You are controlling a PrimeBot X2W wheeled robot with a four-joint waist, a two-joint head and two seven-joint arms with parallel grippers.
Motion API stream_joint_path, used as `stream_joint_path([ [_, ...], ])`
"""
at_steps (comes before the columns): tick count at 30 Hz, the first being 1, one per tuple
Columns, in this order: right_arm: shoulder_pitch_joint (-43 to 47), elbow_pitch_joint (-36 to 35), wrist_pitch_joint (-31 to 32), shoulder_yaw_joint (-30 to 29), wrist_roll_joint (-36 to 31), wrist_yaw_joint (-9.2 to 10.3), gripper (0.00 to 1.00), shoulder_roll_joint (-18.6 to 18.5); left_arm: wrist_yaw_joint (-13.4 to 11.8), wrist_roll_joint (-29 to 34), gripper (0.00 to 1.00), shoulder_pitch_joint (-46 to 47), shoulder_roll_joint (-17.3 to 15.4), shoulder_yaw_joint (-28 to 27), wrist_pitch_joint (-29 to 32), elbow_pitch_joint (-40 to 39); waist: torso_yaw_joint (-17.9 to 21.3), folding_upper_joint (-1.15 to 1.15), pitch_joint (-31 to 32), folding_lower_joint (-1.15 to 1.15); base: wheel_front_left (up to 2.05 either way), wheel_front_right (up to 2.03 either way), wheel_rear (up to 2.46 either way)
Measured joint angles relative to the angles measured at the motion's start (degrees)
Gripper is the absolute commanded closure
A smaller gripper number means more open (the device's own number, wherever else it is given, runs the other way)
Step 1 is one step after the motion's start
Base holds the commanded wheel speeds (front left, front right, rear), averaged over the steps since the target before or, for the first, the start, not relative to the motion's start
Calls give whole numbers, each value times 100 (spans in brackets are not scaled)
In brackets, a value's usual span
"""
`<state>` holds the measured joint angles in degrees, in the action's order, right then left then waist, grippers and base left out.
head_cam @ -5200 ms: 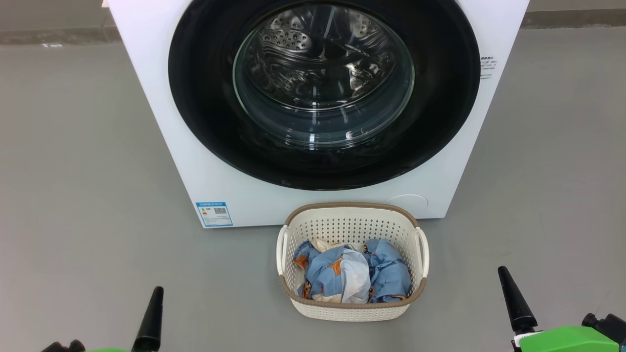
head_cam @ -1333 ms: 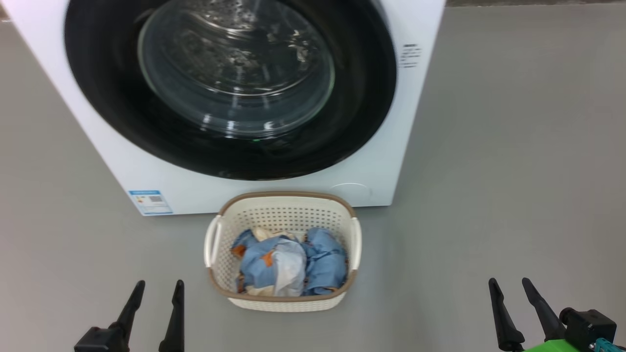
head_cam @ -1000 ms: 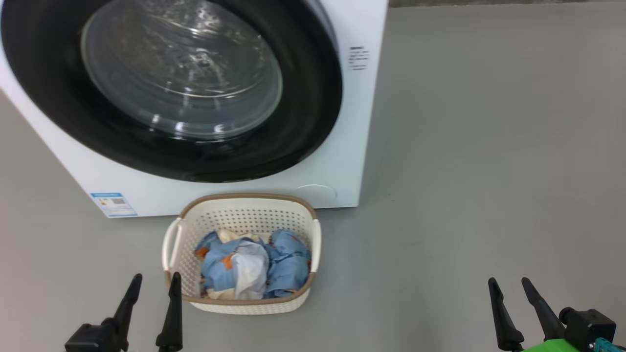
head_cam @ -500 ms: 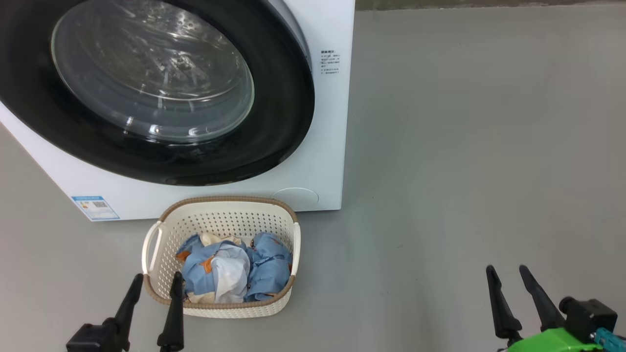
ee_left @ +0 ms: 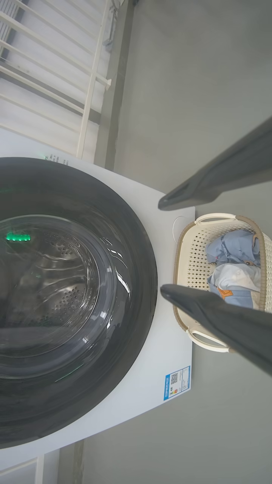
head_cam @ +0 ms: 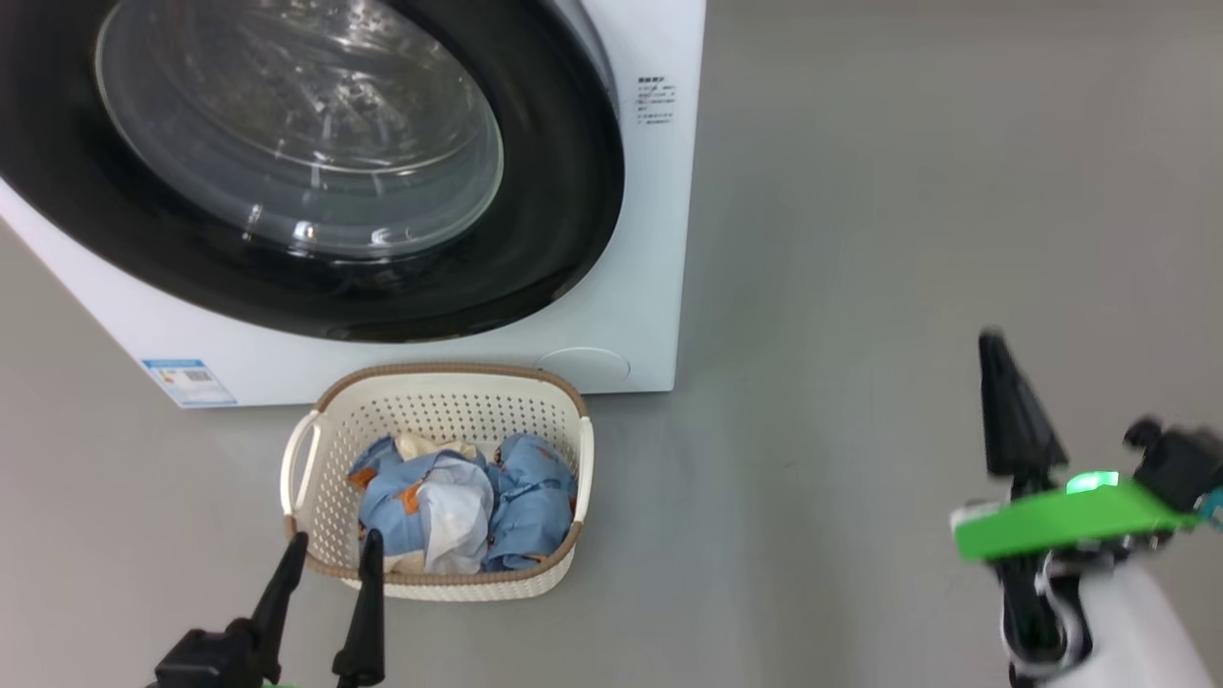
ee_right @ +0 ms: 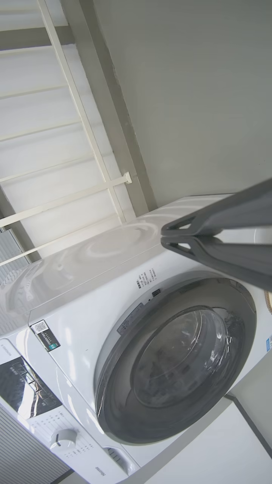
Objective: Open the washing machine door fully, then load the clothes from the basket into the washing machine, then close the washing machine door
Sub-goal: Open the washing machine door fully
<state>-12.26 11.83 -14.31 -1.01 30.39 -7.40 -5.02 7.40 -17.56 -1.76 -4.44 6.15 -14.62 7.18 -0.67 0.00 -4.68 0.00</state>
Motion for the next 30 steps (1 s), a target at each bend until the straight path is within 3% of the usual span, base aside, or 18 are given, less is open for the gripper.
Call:
stream_joint_path([
  [9,-1417,90,-14,34,1029,0,100,-138,0,-93,0,308,37,233,0,0,-243,0,-232,0,0,0,0],
  [18,-2798,597,-43,352,1908,1,100,-643,0,-145,0,602,63,444,0,43,-640,0,-504,0,0,0,0],
  [24,-3691,1196,-15,907,2886,1,100,-1047,0,-204,0,794,142,572,0,80,-971,0,-738,0,0,0,0],
  [30,-4237,1247,765,1333,4334,1,100,-1390,0,-269,0,975,174,701,0,89,-1235,0,-989,0,0,0,0],
])
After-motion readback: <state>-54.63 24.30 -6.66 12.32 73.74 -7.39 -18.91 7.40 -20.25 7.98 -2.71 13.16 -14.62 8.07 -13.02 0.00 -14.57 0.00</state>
